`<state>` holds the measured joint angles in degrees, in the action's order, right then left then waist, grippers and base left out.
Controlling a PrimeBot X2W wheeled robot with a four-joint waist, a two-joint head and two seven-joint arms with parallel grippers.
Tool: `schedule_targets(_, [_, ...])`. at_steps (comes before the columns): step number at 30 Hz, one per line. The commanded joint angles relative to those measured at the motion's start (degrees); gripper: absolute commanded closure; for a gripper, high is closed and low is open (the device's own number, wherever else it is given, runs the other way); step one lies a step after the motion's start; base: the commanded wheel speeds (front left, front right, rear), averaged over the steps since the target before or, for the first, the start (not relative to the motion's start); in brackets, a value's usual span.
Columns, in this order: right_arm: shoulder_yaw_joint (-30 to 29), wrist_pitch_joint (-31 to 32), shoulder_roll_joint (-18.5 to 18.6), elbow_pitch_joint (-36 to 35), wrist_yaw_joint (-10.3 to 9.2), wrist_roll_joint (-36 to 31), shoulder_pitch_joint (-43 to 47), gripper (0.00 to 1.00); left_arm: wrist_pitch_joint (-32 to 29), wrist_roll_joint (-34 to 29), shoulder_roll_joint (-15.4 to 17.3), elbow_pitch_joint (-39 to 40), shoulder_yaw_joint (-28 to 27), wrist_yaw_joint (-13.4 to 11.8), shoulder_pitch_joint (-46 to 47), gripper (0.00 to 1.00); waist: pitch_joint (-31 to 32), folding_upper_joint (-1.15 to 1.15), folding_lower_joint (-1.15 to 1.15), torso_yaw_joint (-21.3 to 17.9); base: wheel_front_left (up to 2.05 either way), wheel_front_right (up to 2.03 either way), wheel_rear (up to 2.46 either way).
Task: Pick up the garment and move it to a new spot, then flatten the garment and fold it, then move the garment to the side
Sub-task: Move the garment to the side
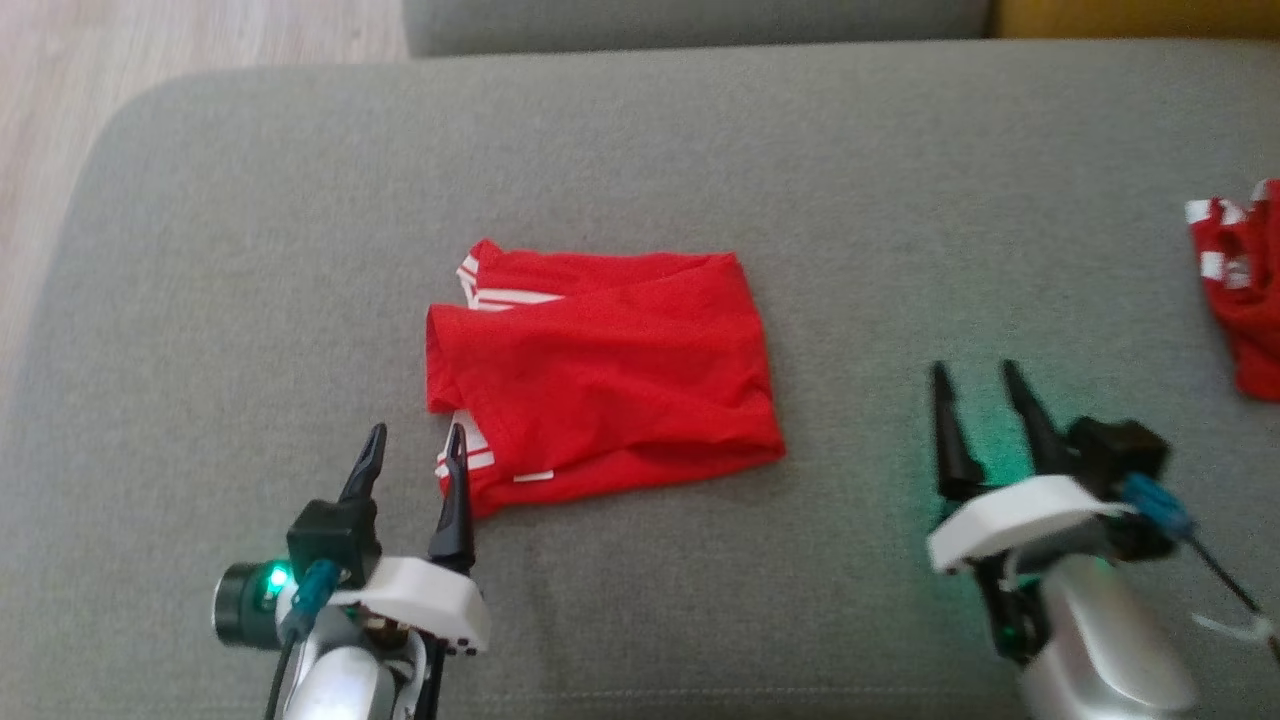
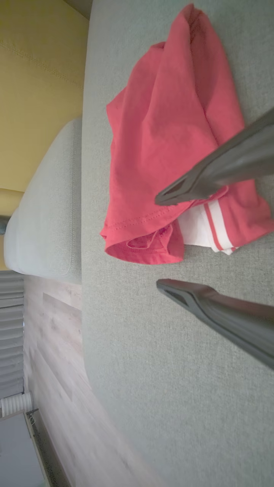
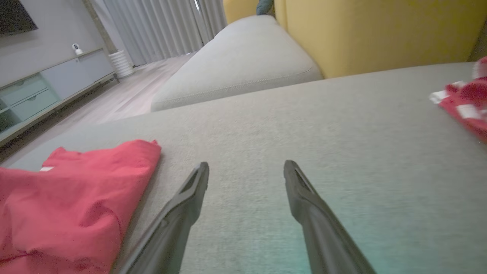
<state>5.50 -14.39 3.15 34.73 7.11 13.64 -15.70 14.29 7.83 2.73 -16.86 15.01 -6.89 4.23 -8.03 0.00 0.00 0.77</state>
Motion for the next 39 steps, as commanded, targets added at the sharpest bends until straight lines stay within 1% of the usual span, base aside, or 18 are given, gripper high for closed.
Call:
schedule_targets(1, [2.51,-0.61,-0.27,-0.88,0.37,0.5,-3.53,0.0,0.71,0.5,0.15,1.78,-1.22,-0.3,3.1,0.0,-1.51,0.0,0.0,1.19,0.0,0.0,0.0])
schedule_targets(7, [10.1,-0.23,-0.27,5.79,0.37,5.09,-9.62,0.0,0.71,2.03,0.15,1.56,1.63,-0.45,4.83,0.0,-4.41,0.0,0.0,5.82,0.0,0.0,0.0])
schedule_targets(11, [13.23,1.06,-0.27,10.88,0.37,8.49,-13.33,0.0,0.71,3.35,0.15,1.54,2.68,-0.9,4.95,0.0,-5.31,0.0,0.0,8.69,0.0,0.0,0.0])
schedule_targets(15, [16.09,3.15,-0.27,16.17,0.37,10.14,-15.56,0.0,0.71,3.84,0.15,1.57,3.09,-1.03,4.91,0.0,-5.59,0.0,0.0,10.6,0.0,0.0,0.0])
schedule_targets(16, [16.88,3.86,-0.27,17.29,0.37,10.59,-15.76,0.03,0.71,3.97,0.15,1.63,3.07,-1.07,4.82,0.0,-5.57,0.0,0.0,10.81,0.0,0.0,0.0])
schedule_targets(17, [17.7,4.2,-0.27,17.93,0.37,11.16,-15.9,0.24,0.71,4.28,0.15,1.77,2.91,-1.18,4.68,0.0,-5.57,0.0,0.0,10.92,0.0,0.0,0.0])
schedule_targets(18, [18.46,4.18,-0.27,18.44,0.37,11.6,-16.04,0.64,0.71,4.45,0.15,1.87,2.76,-1.23,4.57,0.0,-5.56,0.0,0.0,10.93,0.0,0.0,0.0])
schedule_targets(19, [19.2,4.08,-0.27,18.9,0.37,11.93,-16.15,1.0,0.71,4.47,0.15,1.92,2.58,-1.24,4.48,0.0,-5.53,0.0,0.0,10.8,0.0,0.0,0.0])
schedule_targets(22, [20.51,2.7,-0.27,19.53,0.37,12.7,-16.83,1.0,0.71,4.12,0.15,1.87,1.98,-1.08,4.3,0.0,-5.16,0.0,0.0,9.42,0.0,0.0,0.0])
schedule_targets(24, [20.51,1.63,-0.27,19.9,0.37,12.87,-17.58,1.0,0.71,3.76,0.15,1.83,1.52,-0.85,4.14,0.0,-4.72,0.0,0.0,7.58,0.0,0.0,0.0])
schedule_targets(25, [20.51,1.63,-0.27,19.9,0.37,12.87,-17.58,1.0,0.71,3.76,0.15,1.83,1.52,-0.85,4.14,0.0,-4.72,0.0,0.0,7.58,0.0,0.0,0.0])
schedule_targets(26, [20.18,1.15,-0.27,20.11,0.37,12.92,-17.95,1.0,0.71,3.56,0.15,1.82,1.4,-0.65,4.13,0.0,-4.57,0.0,0.0,6.61,0.0,0.0,0.0])
schedule_targets(28, [19.55,0.45,-0.27,20.35,0.37,13.14,-18.54,1.0,0.71,3.11,0.15,1.72,1.04,-0.29,4.1,0.0,-4.19,0.0,0.0,3.95,0.0,0.0,0.0])
schedule_targets(39, [19.41,-0.55,-0.27,19.1,0.37,13.78,-17.98,1.0,0.71,0.34,0.15,0.17,-0.77,1.9,6.77,0.0,-4.29,0.0,0.0,-15.59,0.0,0.0,0.0])
